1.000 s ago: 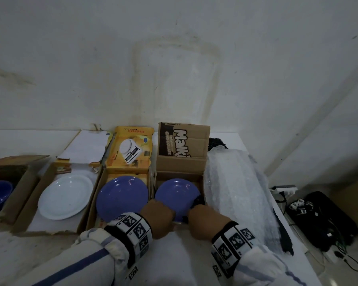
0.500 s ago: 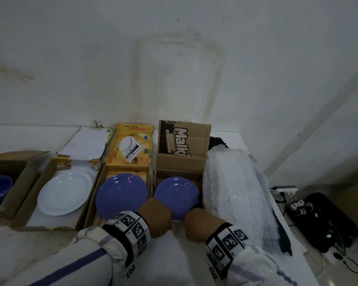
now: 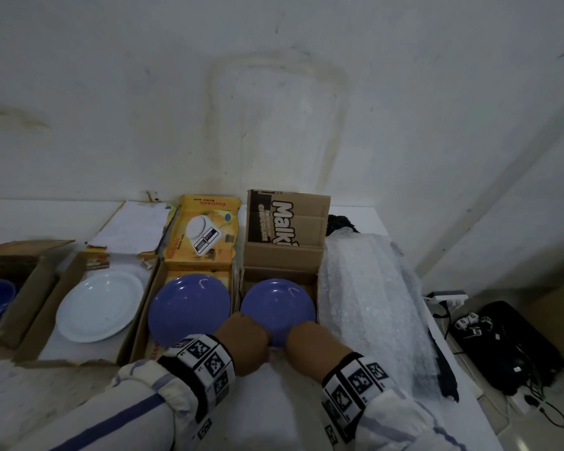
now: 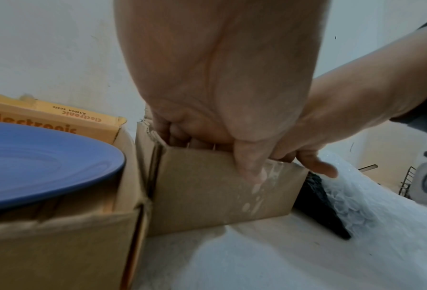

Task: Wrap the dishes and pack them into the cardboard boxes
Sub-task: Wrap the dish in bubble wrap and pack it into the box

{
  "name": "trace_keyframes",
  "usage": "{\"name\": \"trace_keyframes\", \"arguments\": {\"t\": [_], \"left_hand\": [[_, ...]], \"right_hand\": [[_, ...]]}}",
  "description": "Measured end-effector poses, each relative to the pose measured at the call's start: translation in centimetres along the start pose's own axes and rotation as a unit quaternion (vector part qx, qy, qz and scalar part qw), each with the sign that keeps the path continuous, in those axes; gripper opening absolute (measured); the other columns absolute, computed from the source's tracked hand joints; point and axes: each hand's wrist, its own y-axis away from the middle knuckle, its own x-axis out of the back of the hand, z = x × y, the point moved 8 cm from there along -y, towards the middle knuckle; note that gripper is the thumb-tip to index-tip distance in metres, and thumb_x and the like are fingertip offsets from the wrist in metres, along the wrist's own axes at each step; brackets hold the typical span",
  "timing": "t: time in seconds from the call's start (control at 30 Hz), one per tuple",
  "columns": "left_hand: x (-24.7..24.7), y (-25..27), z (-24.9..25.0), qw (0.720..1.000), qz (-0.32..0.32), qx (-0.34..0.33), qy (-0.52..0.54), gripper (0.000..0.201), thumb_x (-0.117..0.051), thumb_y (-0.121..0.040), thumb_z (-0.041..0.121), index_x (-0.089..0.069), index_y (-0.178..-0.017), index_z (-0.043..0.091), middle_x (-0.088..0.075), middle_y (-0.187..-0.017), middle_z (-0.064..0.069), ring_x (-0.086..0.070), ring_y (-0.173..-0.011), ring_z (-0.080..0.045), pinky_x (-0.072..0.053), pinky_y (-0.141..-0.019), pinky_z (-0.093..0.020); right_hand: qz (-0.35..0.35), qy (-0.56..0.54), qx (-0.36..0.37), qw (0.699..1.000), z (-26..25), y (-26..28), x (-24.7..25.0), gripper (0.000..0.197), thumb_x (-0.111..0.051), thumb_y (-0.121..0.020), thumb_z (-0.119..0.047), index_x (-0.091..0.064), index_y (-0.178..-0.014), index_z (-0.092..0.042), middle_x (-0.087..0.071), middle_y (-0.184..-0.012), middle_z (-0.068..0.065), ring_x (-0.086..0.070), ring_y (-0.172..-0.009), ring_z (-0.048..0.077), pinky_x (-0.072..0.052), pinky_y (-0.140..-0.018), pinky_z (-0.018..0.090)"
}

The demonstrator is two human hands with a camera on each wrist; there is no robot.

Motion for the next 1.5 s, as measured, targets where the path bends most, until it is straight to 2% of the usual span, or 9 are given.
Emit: {"name": "trace_keyframes", "arguments": {"t": [0.17, 0.37, 0.5, 0.63, 0.8, 1.03, 1.2, 1.3, 1.5], "left_hand": [[-0.1, -0.1, 0.0, 1.0, -0.017, -0.002, 0.021, 0.044, -0.043, -0.095, 0.049, -0.065, -0.111, 0.015, -0.066, -0.109, -0.006, -0.058, -0.102, -0.024, -0.036, -0.095, -0.033], [4.1, -1.2, 1.3, 0.979, 0.038, 0.013, 0.2, 0.039, -0.048, -0.095, 0.045, -0.065, -0.107, 0.012, -0.065, -0.107, -0.007, -0.059, -0.101, -0.024, -0.041, -0.08, -0.026], [5.3, -4.0, 3.8, 0.914, 0.025, 0.003, 0.406, 0.03, -0.047, -0.096, 0.027, -0.061, -0.119, 0.012, -0.061, -0.117, -0.003, -0.056, -0.111, -0.02, -0.043, -0.093, -0.029], [5.2, -6.3, 5.1, 0.879, 0.039, 0.058, 0.471, 0.013, -0.054, -0.09, 0.023, -0.056, -0.079, 0.017, -0.059, -0.092, -0.004, -0.056, -0.088, -0.019, -0.042, -0.076, -0.029], [5.8, -6.4, 4.7, 0.824, 0.11, 0.107, 0.545, 0.015, -0.063, -0.087, 0.022, -0.052, -0.077, 0.024, -0.061, -0.089, -0.002, -0.061, -0.091, -0.023, -0.049, -0.085, -0.037], [9.4, -4.2, 6.2, 0.786, 0.187, -0.023, 0.589, 0.012, -0.063, -0.089, 0.013, -0.057, -0.08, 0.02, -0.055, -0.081, 0.005, -0.049, -0.07, -0.001, -0.043, -0.065, -0.011], [11.0, -2.1, 4.1, 0.754, 0.229, -0.062, 0.613, 0.048, -0.076, -0.079, 0.019, -0.049, -0.118, 0.025, -0.05, -0.12, 0.006, -0.052, -0.106, -0.003, -0.048, -0.084, -0.013], [11.7, -1.7, 3.5, 0.787, 0.155, -0.104, 0.588, 0.068, -0.074, -0.079, 0.01, -0.039, -0.136, 0.023, -0.049, -0.13, 0.009, -0.049, -0.117, -0.001, -0.047, -0.091, -0.012], [11.8, 0.1, -1.1, 0.836, 0.23, 0.047, 0.496, 0.002, -0.061, -0.09, 0.02, -0.061, -0.092, 0.021, -0.061, -0.086, 0.011, -0.058, -0.086, -0.01, -0.046, -0.075, -0.016]], "right_hand": [[0.016, -0.038, 0.051, 0.998, -0.5, 0.6, 1.2, 0.042, -0.028, -0.103, -0.015, -0.036, -0.14, 0.003, -0.038, -0.145, 0.024, -0.04, -0.132, 0.032, -0.028, -0.107, 0.031], [0.318, -0.115, 0.004, 0.941, 6.2, 3.3, 7.0, 0.029, -0.047, -0.088, -0.009, -0.062, -0.113, -0.01, -0.055, -0.117, 0.01, -0.053, -0.107, 0.026, -0.041, -0.089, 0.028], [0.322, -0.154, -0.039, 0.933, 10.0, 3.6, 6.6, 0.041, -0.048, -0.084, -0.001, -0.056, -0.124, -0.009, -0.045, -0.125, 0.01, -0.046, -0.114, 0.025, -0.037, -0.095, 0.024], [0.32, -0.193, -0.004, 0.928, 10.3, 3.5, 5.7, 0.039, -0.051, -0.084, 0.003, -0.056, -0.122, 0.0, -0.049, -0.122, 0.014, -0.052, -0.112, 0.026, -0.038, -0.093, 0.019], [0.365, -0.227, 0.024, 0.903, 10.4, 4.2, 5.9, 0.034, -0.055, -0.077, 0.011, -0.061, -0.111, 0.009, -0.057, -0.109, 0.025, -0.057, -0.102, 0.037, -0.044, -0.088, 0.028], [0.357, -0.125, -0.036, 0.925, 10.8, 5.7, 7.4, 0.045, -0.048, -0.089, -0.025, -0.044, -0.134, -0.029, -0.02, -0.153, 0.0, -0.022, -0.14, 0.021, -0.027, -0.106, 0.038], [0.421, -0.076, 0.044, 0.903, 8.6, 7.4, 11.0, 0.023, -0.044, -0.077, -0.027, -0.066, -0.079, -0.02, -0.068, -0.083, -0.003, -0.066, -0.081, 0.019, -0.037, -0.076, 0.032], [0.421, -0.159, 0.146, 0.881, 6.9, 8.7, 12.9, 0.016, -0.053, -0.082, -0.008, -0.069, -0.083, -0.013, -0.069, -0.076, 0.002, -0.06, -0.065, 0.016, -0.043, -0.065, 0.019], [0.444, -0.301, 0.254, 0.805, 5.3, 10.2, 15.5, 0.02, -0.057, -0.087, -0.005, -0.063, -0.094, -0.022, -0.059, -0.076, -0.016, -0.055, -0.069, -0.01, -0.04, -0.062, 0.004]]}}
